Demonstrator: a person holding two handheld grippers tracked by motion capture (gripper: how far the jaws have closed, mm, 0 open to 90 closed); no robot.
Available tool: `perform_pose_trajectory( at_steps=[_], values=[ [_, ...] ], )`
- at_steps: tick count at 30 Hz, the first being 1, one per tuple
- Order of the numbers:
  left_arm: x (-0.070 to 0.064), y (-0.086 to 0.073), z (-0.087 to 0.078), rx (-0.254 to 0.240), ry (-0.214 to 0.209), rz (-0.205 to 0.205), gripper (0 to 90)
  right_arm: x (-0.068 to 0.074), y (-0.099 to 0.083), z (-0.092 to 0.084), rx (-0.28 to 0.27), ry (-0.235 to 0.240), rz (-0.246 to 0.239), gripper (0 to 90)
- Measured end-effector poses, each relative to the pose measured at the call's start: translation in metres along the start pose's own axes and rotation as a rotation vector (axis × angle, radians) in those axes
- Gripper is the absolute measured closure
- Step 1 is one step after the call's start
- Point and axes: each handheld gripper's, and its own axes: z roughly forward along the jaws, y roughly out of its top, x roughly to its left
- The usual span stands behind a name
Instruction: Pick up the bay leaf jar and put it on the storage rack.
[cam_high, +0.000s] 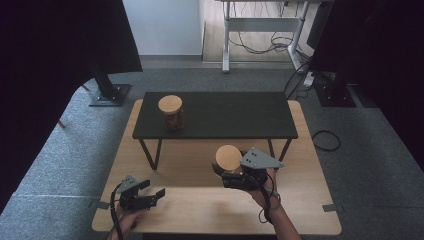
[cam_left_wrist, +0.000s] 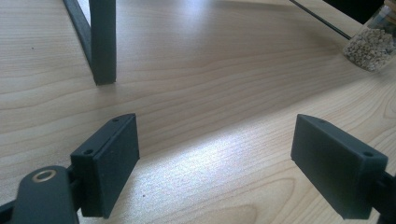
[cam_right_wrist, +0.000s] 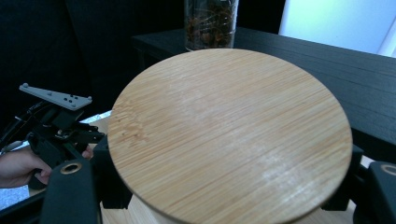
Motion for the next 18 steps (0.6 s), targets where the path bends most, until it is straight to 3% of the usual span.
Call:
perform_pose_trajectory(
  at_steps=[7, 18],
  values=[
    [0.000, 0.000, 0.000, -0.002, 0.007, -0.010, 14.7, 0.001, 0.007, 0.003, 0.008, -0.002, -0.028, 24.8],
    [0.000, 0.000, 0.000, -0.002, 0.017, -0.012, 14.7, 0.001, 0.015, 0.002, -0.006, 0.008, -0.027, 24.9]
  ],
)
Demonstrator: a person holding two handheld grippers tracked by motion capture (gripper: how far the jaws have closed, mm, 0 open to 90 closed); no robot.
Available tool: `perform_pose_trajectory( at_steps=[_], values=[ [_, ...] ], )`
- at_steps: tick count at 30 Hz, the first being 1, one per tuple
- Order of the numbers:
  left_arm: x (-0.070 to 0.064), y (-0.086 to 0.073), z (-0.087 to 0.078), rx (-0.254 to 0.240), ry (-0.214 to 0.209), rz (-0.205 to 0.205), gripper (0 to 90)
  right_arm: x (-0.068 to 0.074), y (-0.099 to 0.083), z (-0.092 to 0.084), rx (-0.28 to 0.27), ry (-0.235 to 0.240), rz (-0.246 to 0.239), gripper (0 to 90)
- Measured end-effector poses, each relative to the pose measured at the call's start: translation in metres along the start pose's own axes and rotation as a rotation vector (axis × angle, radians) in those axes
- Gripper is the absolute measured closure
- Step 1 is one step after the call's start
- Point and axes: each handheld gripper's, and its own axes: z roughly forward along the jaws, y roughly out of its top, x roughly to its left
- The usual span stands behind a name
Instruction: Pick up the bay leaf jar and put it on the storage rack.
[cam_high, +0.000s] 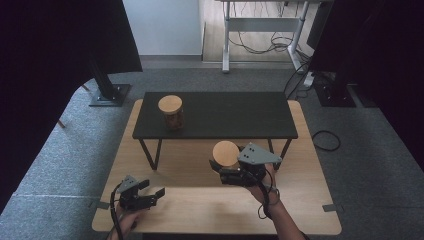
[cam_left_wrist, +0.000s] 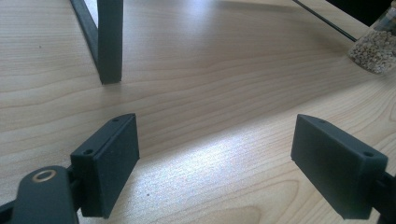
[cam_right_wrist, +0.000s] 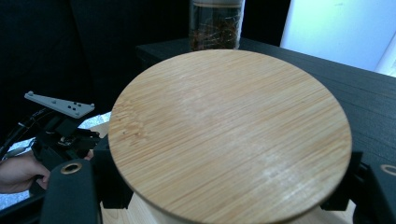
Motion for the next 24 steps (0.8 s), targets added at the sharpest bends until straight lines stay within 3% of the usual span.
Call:
perform_pose_trajectory(
  at_steps=[24],
  values=[
    [0.001, 0.000, 0.000, 0.005, -0.005, -0.004, 14.7, -0.007, 0.022, -0.007, -0.030, 0.013, -0.007, 25.0]
  ],
)
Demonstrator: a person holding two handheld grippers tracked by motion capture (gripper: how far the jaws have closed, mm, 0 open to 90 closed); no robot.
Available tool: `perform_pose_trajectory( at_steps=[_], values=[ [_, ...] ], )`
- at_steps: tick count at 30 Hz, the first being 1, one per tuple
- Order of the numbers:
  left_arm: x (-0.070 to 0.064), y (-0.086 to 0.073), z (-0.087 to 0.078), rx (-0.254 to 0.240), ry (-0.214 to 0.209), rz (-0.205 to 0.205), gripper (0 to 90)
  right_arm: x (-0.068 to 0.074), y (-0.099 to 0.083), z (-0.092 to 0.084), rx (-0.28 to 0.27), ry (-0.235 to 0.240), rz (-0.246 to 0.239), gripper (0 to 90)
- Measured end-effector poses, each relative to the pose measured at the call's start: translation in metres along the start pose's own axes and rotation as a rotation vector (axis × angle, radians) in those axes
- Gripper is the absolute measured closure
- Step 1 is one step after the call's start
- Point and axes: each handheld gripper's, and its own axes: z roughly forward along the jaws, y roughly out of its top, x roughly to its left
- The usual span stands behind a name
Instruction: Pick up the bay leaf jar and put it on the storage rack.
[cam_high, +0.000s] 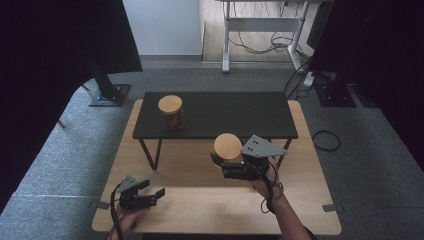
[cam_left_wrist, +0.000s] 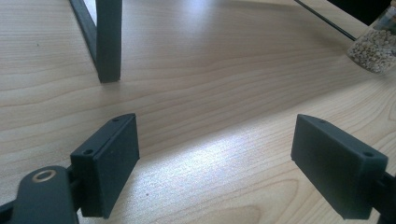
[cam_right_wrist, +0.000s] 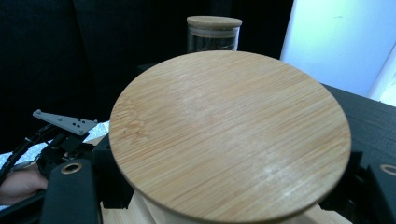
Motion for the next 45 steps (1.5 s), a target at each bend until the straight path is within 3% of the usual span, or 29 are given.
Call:
perform_pose_trajectory(
  at_steps=[23, 45],
  values=[
    [0.000, 0.000, 0.000, -0.001, 0.003, -0.001, 14.6, -0.008, 0.015, 0.000, -0.031, 0.006, 0.002, 25.0],
    [0.000, 0.000, 0.000, 0.002, 0.002, 0.003, 14.6, -0.029, 0.024, 0.011, -0.065, -0.006, 0.039, 25.1]
  ],
)
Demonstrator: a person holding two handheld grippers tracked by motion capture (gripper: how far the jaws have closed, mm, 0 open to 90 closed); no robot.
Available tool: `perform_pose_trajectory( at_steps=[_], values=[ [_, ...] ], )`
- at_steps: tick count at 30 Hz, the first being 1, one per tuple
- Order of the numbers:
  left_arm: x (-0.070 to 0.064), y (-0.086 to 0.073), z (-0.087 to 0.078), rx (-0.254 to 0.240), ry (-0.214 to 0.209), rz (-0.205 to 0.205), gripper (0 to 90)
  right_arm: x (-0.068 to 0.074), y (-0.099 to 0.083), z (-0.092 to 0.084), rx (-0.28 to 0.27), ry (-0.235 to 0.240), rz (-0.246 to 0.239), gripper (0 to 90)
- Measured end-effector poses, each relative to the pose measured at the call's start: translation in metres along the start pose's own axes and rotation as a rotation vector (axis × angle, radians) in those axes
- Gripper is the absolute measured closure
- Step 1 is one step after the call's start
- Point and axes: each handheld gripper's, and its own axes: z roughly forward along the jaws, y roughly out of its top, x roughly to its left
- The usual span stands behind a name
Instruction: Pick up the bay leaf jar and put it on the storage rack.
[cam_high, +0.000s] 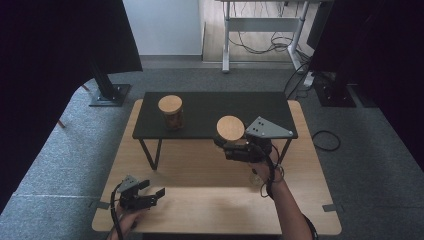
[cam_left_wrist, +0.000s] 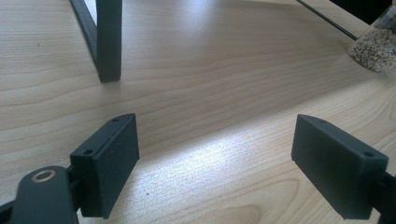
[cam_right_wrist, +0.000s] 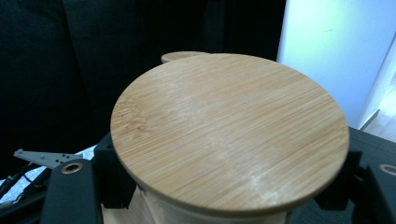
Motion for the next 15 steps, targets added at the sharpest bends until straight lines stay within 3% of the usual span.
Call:
perform_pose_trajectory(
  at_steps=[15],
  values=[
    [-0.001, 0.000, 0.001, 0.008, -0.003, 0.010, 14.6, -0.012, 0.003, 0.011, -0.007, -0.005, -0.002, 25.2]
  ],
)
